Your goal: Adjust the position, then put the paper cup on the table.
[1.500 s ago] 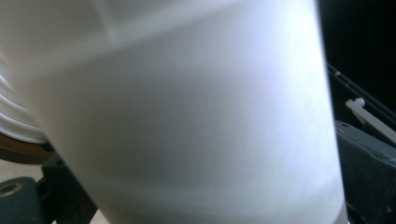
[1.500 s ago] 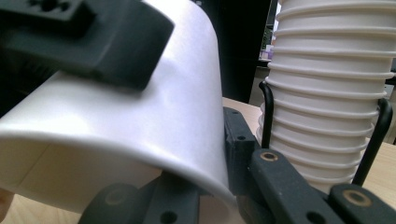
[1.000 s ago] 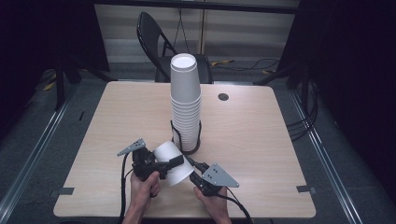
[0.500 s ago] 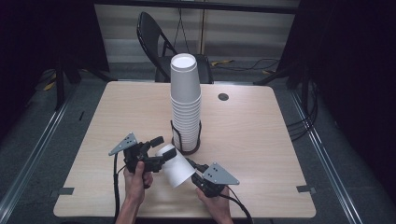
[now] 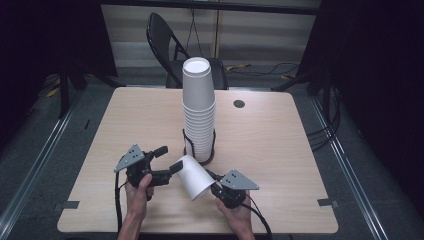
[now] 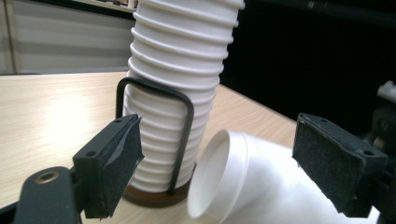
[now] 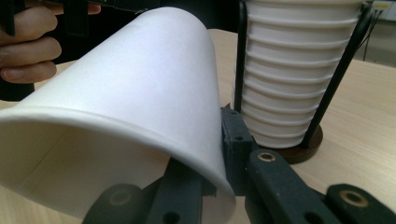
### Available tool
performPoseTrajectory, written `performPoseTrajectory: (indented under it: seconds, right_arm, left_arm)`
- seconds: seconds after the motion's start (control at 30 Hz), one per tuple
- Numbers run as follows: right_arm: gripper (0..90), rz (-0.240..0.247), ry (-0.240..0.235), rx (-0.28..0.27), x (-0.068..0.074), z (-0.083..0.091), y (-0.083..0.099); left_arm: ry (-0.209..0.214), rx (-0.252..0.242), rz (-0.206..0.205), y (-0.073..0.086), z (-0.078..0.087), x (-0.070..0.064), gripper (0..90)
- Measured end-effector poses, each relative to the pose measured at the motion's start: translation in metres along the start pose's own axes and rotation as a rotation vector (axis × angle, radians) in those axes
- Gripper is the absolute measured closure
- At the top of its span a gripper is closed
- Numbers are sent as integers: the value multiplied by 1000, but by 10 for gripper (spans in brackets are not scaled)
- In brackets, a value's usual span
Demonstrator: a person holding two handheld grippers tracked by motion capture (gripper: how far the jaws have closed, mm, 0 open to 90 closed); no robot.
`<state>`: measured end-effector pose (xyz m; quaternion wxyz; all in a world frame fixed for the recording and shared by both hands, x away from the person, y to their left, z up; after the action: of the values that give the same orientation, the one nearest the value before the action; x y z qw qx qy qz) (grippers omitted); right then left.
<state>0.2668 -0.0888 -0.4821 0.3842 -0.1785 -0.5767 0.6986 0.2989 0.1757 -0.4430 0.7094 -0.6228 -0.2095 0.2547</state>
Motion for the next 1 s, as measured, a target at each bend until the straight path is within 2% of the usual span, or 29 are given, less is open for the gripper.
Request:
performPoseTrajectory:
  seconds: [0.17,0.27,0.3,0.37,0.47,0.7,0.73,0.87,1.0]
  right_arm:
    - [863,-17,-17,43,-4,2,-4]
    - [863,-8,-21,69,-6,4,-6]
    - [863,-5,-23,80,-7,4,-7]
    - [863,-18,-28,88,-10,4,-8]
    - [863,-31,-40,115,-13,4,-10]
    - [863,-21,-65,179,-18,7,-13]
    - [863,-18,-69,189,-19,8,-14]
    - [864,-17,-70,228,-23,9,-18]
    - [864,-9,-77,273,-26,8,-23]
  left_arm:
    - [17,3,-42,4,2,-4,161]
    - [13,37,-87,7,2,-6,160]
    - [23,40,-86,8,1,-7,160]
    - [20,66,-119,9,1,-8,159]
    - [35,78,-150,9,2,-12,157]
    - [84,105,-201,13,-1,-19,156]
    - [78,110,-221,14,-2,-21,156]
    - [104,112,-272,14,-4,-25,157]
    - [122,138,-332,15,-5,-31,155]
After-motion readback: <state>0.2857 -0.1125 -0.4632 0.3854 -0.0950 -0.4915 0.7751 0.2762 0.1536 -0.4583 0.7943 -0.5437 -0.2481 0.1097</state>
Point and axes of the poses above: each handheld gripper's, and its own axes: z roughly backward along the jaws, y roughly out of its underside, x roughly to its left, the point moved 1 cm from there along -z, roughly forward along the jaws, and after that the axes turned 12 degrees about -z, right-handed, at the moved point
